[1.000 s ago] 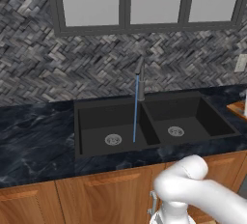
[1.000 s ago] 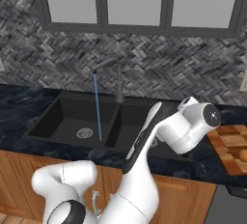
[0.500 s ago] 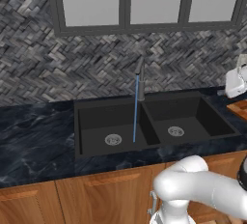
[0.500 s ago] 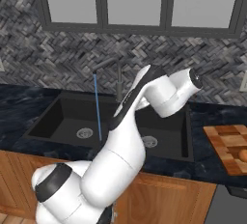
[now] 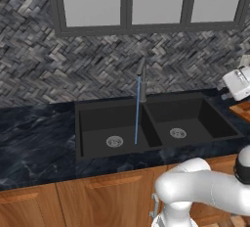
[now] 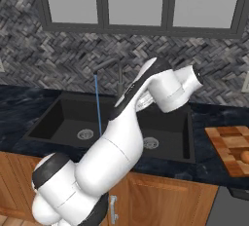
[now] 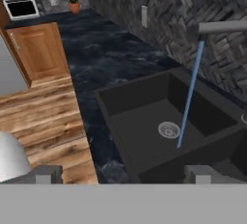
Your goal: Pick the tangerine from the sink and place it on the cutting board to airdry. Then turn off the sink faucet.
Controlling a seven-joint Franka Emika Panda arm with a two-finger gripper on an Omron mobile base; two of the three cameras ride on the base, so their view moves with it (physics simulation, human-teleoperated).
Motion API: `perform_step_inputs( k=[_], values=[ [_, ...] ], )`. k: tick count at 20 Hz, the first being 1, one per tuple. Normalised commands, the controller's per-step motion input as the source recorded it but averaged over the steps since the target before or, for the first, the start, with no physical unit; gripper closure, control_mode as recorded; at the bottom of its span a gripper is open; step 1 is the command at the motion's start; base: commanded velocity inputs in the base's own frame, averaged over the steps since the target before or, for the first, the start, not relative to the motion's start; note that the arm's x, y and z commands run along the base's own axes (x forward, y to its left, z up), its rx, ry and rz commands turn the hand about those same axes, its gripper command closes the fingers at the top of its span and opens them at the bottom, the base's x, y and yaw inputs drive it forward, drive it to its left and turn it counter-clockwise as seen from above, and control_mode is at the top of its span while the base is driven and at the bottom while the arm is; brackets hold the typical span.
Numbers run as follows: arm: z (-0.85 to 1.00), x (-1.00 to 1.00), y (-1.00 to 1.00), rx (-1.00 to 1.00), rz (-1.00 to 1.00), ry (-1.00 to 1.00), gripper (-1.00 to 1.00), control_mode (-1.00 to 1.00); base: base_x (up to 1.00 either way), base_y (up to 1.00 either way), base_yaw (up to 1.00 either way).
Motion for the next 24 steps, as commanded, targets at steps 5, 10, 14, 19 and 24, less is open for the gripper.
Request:
perform_step_inputs(
  k=[5,10,14,19,24],
  values=[
    [-0.15,-0.06,0.41,0.28,-0.01,-0.14,-1.00,-1.00,0.00,0.00,0.00],
    [0.08,0.02,0.38,0.29,-0.06,-0.18,-1.00,-1.00,0.00,0.00,0.00],
    [0.10,0.47,0.08,0.24,0.04,0.06,-1.00,-1.00,0.00,0.00,0.00],
    [-0.02,0.34,0.00,0.14,0.04,0.06,-1.00,-1.00,0.00,0.00,0.00],
    [-0.15,0.34,0.00,0.04,0.00,0.04,-1.00,-1.00,0.00,0.00,0.00]
  ],
)
